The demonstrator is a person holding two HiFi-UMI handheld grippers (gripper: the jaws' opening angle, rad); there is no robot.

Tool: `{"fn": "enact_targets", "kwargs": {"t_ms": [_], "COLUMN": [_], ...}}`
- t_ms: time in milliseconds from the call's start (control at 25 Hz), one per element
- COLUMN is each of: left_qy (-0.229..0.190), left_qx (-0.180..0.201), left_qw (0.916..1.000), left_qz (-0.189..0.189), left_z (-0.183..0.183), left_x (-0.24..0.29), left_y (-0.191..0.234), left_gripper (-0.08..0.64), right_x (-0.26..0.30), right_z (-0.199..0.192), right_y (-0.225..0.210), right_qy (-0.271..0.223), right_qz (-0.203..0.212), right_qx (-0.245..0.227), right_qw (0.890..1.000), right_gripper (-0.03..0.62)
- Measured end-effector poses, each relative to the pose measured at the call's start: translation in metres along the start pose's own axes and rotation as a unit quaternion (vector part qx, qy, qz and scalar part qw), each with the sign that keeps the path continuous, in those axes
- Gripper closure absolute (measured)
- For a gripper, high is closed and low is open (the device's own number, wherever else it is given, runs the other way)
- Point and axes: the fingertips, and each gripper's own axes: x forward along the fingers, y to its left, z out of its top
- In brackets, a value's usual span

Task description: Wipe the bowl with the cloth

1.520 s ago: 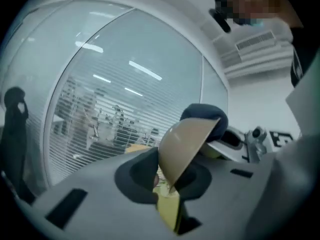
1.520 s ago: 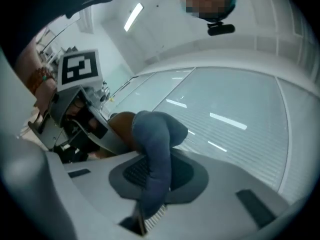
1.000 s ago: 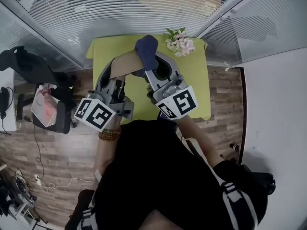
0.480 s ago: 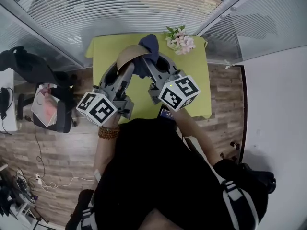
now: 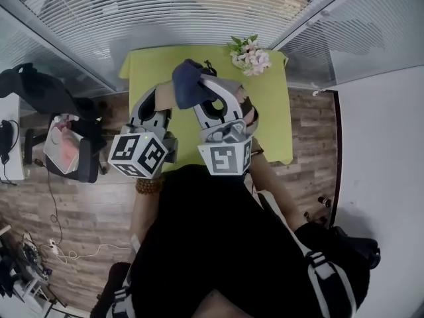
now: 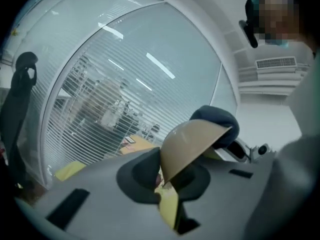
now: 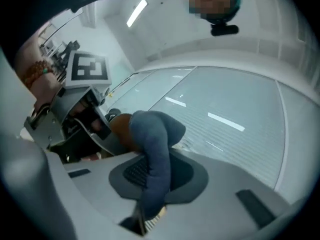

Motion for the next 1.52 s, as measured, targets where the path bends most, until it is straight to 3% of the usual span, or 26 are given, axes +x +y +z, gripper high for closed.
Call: {"fn": "enact_targets", "kwargs": {"t_ms": [120,240,400,480,640,680,720,760,800,840,880,920,960,1000,1040,1080,1160,1240,1280,1360,1440,1520], "left_qy": [-0.034,-0.057,-0.083,-0.103,-0.146,-0.151,-0.148,-0.134,-0.107,-0.072,-0.039,-0.016,-0.004,0.001,0.003,0.006,0.027,0.052,0.058,0.053,0.033,0.012], "left_qx": [-0.038,-0.097,-0.195,-0.262,-0.407,-0.422,-0.42,-0.396,-0.35,-0.286,-0.217,-0.152,-0.094,-0.041,0.004,0.041,0.101,0.149,0.156,0.102,0.015,-0.036], "left_qw": [0.9985,0.9925,0.9726,0.9516,0.8832,0.8737,0.8748,0.8886,0.9128,0.9405,0.9644,0.9815,0.9922,0.9977,0.9995,0.999,0.9945,0.9871,0.9857,0.9933,0.9993,0.999], "left_qz": [-0.02,-0.047,-0.095,-0.122,-0.181,-0.189,-0.191,-0.188,-0.182,-0.169,-0.146,-0.115,-0.082,-0.054,-0.032,-0.016,0.007,0.023,0.027,0.013,-0.01,-0.022], "left_z": [0.014,0.02,0.021,0.02,0.019,0.018,0.017,0.014,0.009,0.003,-0.002,-0.006,-0.007,-0.007,-0.006,-0.005,-0.009,-0.016,-0.019,-0.018,-0.014,-0.008], "left_x": [-0.003,-0.004,-0.005,-0.007,-0.012,-0.012,-0.012,-0.011,-0.008,-0.005,-0.001,0.001,0.001,0.0,-0.001,-0.003,-0.001,0.003,0.004,0.004,0.004,0.003], "left_y": [-0.005,-0.006,-0.007,-0.006,-0.005,-0.004,-0.003,-0.003,-0.003,-0.004,-0.003,-0.001,0.001,0.002,0.003,0.003,0.003,0.003,0.002,0.001,0.002,0.003], "left_gripper": [0.532,0.524,0.517,0.518,0.525,0.525,0.523,0.519,0.49,0.463,0.457,0.457,0.452,0.44,0.44,0.44,0.44,0.442,0.473,0.517,0.525,0.525], "right_x": [-0.001,0.002,0.003,0.005,0.013,0.015,0.018,0.021,0.024,0.025,0.025,0.023,0.021,0.019,0.017,0.014,0.01,0.007,0.005,0.002,0.0,0.0], "right_z": [0.0,0.002,0.007,0.005,0.005,0.004,0.0,-0.008,-0.019,-0.029,-0.037,-0.042,-0.042,-0.038,-0.034,-0.032,-0.025,-0.017,-0.014,-0.011,-0.011,-0.012], "right_y": [-0.008,-0.016,-0.024,-0.019,-0.005,-0.001,0.003,0.007,0.01,0.012,0.011,0.007,0.002,-0.004,-0.007,-0.008,-0.006,0.001,0.005,0.008,0.006,0.003], "right_qy": [-0.021,-0.046,-0.078,-0.083,-0.087,-0.082,-0.071,-0.054,-0.033,-0.013,0.003,0.014,0.018,0.021,0.028,0.04,0.042,0.029,0.025,0.02,0.012,0.0], "right_qz": [-0.013,-0.033,-0.035,-0.018,0.03,0.044,0.059,0.073,0.082,0.085,0.081,0.073,0.063,0.055,0.051,0.049,0.042,0.046,0.051,0.049,0.038,0.025], "right_qx": [0.119,0.231,0.313,0.366,0.494,0.52,0.541,0.556,0.557,0.541,0.506,0.454,0.389,0.313,0.232,0.153,0.026,-0.07,-0.095,-0.087,-0.023,0.046], "right_qw": [0.993,0.971,0.946,0.927,0.864,0.849,0.836,0.826,0.826,0.837,0.859,0.888,0.919,0.948,0.971,0.986,0.998,0.996,0.994,0.995,0.999,0.999], "right_gripper": [0.541,0.534,0.529,0.533,0.539,0.538,0.537,0.535,0.535,0.54,0.54,0.541,0.541,0.541,0.541,0.541,0.538,0.539,0.538,0.54,0.541,0.541]}}
